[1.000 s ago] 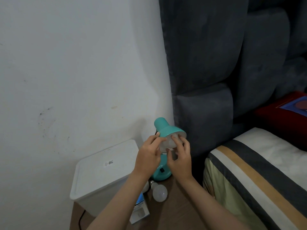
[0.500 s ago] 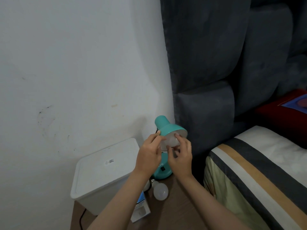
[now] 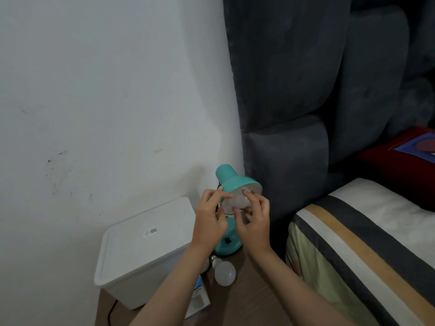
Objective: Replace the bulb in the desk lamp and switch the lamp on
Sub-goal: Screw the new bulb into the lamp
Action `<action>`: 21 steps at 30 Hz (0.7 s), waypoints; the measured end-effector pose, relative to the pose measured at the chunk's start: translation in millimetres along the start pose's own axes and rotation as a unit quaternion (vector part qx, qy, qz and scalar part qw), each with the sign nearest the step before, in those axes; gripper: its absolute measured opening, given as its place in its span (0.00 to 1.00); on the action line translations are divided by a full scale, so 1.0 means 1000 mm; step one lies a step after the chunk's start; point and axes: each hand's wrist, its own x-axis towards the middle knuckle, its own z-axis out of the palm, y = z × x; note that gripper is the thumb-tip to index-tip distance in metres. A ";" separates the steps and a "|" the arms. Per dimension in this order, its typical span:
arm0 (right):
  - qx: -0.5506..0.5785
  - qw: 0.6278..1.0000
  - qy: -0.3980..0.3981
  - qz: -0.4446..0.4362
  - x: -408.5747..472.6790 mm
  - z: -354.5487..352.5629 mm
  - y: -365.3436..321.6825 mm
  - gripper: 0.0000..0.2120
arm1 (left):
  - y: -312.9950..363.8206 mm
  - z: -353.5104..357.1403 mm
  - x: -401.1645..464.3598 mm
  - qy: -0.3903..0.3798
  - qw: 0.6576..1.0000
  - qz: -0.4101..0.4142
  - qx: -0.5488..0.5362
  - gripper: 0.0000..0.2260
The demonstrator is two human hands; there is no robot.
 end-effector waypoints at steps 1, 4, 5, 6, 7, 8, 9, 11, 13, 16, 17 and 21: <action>-0.008 1.000 -0.002 0.000 0.000 0.000 0.000 0.24 | 0.000 0.001 0.000 0.004 1.000 -0.002 -0.004 0.21; -0.049 0.999 0.007 -0.011 0.000 -0.001 -0.002 0.23 | 0.000 0.003 0.000 0.014 1.000 -0.005 -0.012 0.21; -0.062 0.998 0.014 -0.018 0.001 0.000 -0.004 0.23 | 0.000 0.004 0.000 0.015 1.000 -0.006 -0.014 0.21; -0.069 0.997 0.018 -0.022 0.001 0.000 -0.005 0.23 | 0.000 0.004 0.000 0.016 1.000 -0.007 -0.016 0.21; -0.067 0.997 0.019 -0.023 0.001 0.001 -0.005 0.23 | 0.000 0.005 0.000 0.015 1.000 -0.008 -0.016 0.21; -0.059 0.998 0.018 -0.018 0.001 0.001 -0.006 0.22 | 0.000 0.004 0.000 0.014 1.000 -0.008 -0.016 0.22; -0.047 0.999 0.016 -0.009 0.001 0.001 -0.006 0.22 | -0.001 0.004 0.000 0.013 1.000 -0.009 -0.015 0.22; -0.027 0.999 0.016 0.017 0.000 0.001 -0.005 0.22 | -0.001 0.003 0.000 0.010 1.000 -0.013 -0.014 0.22; -0.022 0.999 0.022 0.032 0.000 0.002 -0.005 0.23 | 0.000 0.002 0.000 0.008 1.000 -0.012 -0.010 0.22; -0.015 1.000 0.019 0.015 -0.001 0.002 -0.005 0.25 | 0.001 0.003 -0.002 0.007 1.000 -0.014 -0.013 0.22; -0.012 1.000 0.013 0.006 -0.001 0.002 -0.004 0.26 | 0.001 0.003 -0.002 0.008 1.000 -0.016 -0.015 0.22; -0.004 1.000 -0.003 0.018 0.000 0.000 -0.001 0.25 | 0.000 0.004 -0.002 0.006 1.000 -0.014 -0.013 0.21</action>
